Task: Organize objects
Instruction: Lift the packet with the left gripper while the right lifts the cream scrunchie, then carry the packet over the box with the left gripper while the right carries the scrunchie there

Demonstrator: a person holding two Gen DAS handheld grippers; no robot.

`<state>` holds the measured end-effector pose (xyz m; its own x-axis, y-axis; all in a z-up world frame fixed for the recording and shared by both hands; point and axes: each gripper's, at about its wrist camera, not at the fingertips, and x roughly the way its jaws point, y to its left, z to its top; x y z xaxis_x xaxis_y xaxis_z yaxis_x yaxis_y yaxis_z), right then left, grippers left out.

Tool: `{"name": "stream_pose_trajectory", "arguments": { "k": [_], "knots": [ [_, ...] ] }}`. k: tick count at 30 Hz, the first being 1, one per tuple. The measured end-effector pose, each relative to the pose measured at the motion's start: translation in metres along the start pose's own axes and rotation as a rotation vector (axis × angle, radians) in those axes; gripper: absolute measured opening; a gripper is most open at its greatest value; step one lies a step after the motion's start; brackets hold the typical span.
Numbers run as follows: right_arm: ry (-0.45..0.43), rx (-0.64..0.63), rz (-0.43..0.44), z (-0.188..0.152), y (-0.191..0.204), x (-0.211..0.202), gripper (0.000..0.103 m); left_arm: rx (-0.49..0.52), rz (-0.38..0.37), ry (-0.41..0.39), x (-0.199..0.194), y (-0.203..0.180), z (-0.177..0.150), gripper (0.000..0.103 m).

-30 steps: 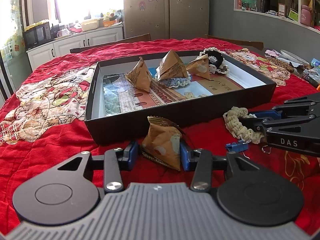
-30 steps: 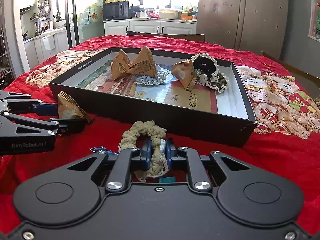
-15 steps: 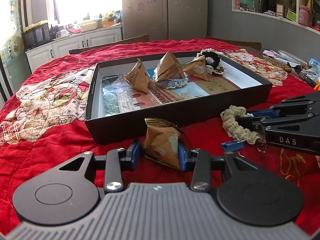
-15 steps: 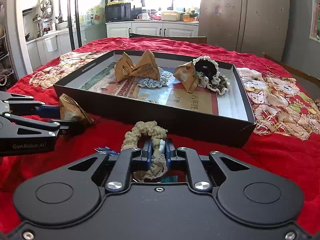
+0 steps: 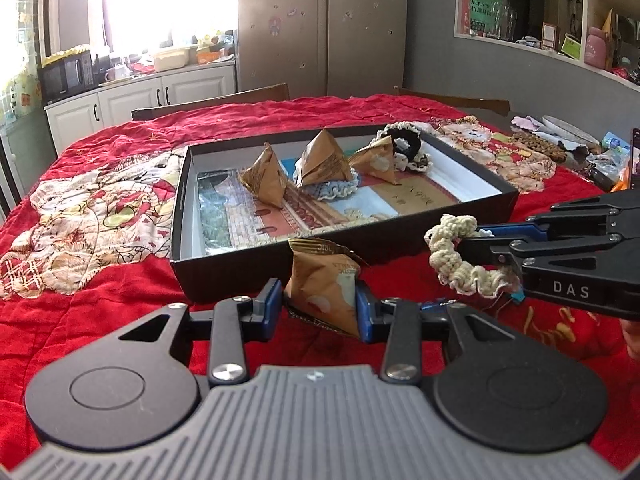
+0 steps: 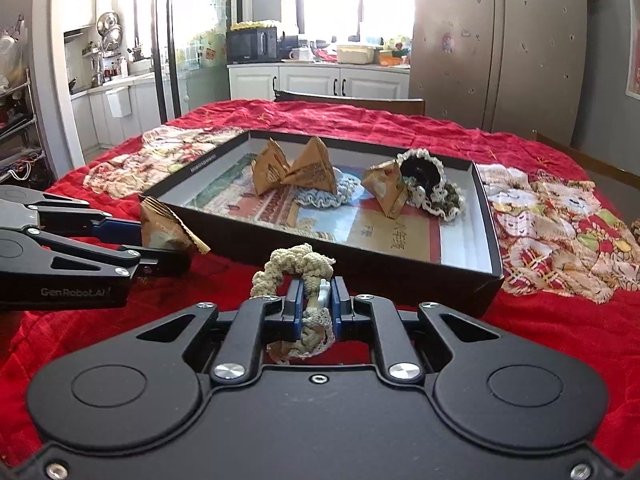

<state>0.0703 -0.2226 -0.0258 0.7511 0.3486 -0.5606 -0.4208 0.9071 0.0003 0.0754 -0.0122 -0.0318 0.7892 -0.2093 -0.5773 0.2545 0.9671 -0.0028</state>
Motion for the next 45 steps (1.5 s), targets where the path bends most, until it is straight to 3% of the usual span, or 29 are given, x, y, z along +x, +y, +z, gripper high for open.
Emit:
{"name": "stream_pose_trajectory", "arguments": {
  "k": [21,34,45],
  "knots": [
    [-0.139,-0.003,0.038,0.049,0.008,-0.032,0.013,-0.020,0.041,-0.129,-0.030,0.008,0.040,0.042],
    [-0.166,-0.011,-0.001,0.085,0.012,-0.006,0.013,-0.076,0.106,-0.138,-0.009,0.033,0.066,0.042],
    [-0.138,0.033,-0.042,0.094,0.000,0.036,0.013,-0.121,0.137,-0.118,0.023,0.046,0.073,0.042]
  ]
}}
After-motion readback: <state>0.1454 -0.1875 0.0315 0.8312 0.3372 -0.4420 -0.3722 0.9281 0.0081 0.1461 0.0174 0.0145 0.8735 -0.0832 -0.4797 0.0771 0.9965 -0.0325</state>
